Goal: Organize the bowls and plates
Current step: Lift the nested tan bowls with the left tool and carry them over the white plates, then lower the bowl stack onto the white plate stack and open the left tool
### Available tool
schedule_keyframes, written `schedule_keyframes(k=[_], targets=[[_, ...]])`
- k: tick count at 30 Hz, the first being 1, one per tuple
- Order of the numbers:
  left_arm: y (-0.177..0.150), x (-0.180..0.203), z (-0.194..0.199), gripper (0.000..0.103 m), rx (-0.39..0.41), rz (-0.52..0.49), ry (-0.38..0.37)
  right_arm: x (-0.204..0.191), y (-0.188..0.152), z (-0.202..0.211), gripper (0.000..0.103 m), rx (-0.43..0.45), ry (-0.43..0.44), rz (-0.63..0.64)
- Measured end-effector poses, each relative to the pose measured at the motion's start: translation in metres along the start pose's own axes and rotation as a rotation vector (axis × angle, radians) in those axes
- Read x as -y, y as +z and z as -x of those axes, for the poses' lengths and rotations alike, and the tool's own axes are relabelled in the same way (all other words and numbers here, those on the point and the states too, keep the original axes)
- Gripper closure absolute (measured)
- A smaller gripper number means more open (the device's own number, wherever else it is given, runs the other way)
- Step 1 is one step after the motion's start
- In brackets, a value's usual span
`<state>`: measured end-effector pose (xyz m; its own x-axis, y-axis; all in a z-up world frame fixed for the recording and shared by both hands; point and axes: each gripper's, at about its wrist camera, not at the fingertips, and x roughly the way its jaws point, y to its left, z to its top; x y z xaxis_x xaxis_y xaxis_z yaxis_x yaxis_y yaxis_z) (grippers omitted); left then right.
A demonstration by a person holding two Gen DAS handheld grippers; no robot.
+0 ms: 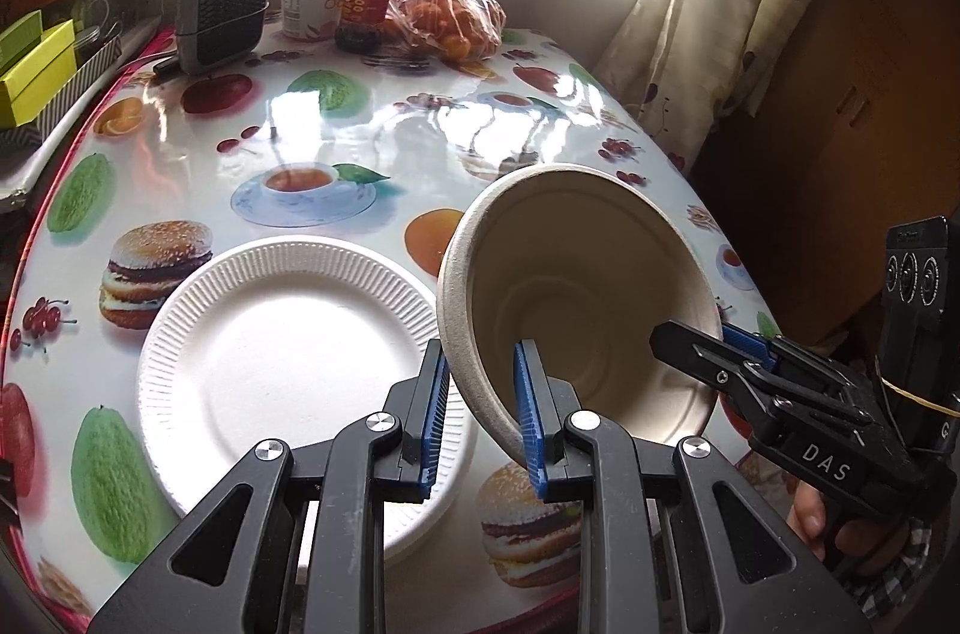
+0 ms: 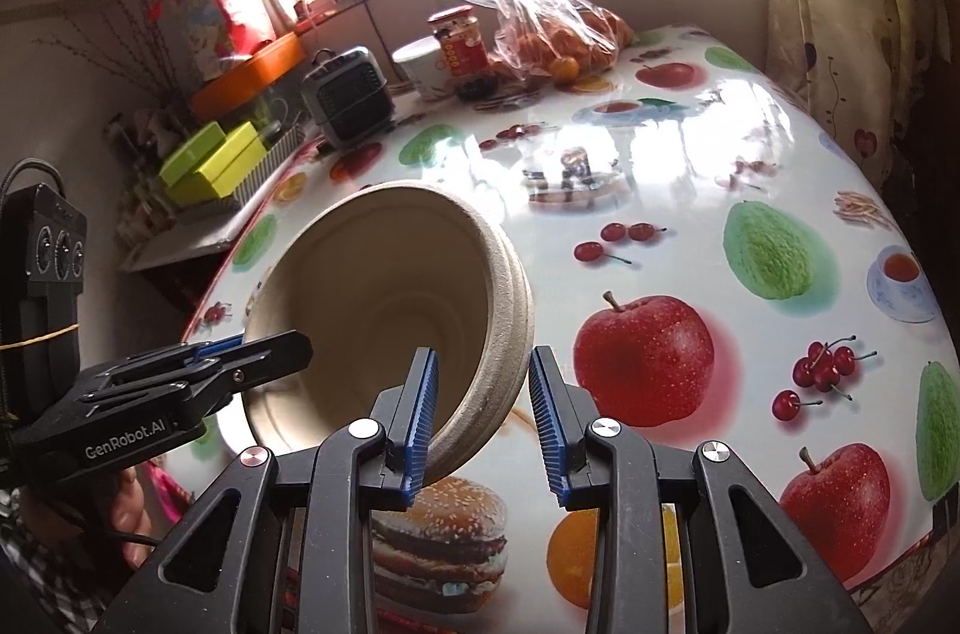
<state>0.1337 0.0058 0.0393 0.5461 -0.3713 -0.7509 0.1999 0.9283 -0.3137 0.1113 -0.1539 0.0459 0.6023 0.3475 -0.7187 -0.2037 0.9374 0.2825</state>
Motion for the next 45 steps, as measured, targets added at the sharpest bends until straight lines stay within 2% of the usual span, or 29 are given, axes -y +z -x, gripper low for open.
schedule_keyframes(k=[23,33,45], targets=[[-0.009,-0.071,0.028,0.08,0.049,0.124,0.072,-0.068,0.009,-0.046,0.072,-0.059,0.074,0.116],[-0.01,-0.095,0.031,0.08,0.044,0.168,0.087,-0.085,0.015,-0.065,0.072,-0.092,0.104,0.133],[-0.012,-0.106,0.028,0.08,0.027,0.19,0.091,-0.091,0.016,-0.077,0.072,-0.135,0.107,0.131]])
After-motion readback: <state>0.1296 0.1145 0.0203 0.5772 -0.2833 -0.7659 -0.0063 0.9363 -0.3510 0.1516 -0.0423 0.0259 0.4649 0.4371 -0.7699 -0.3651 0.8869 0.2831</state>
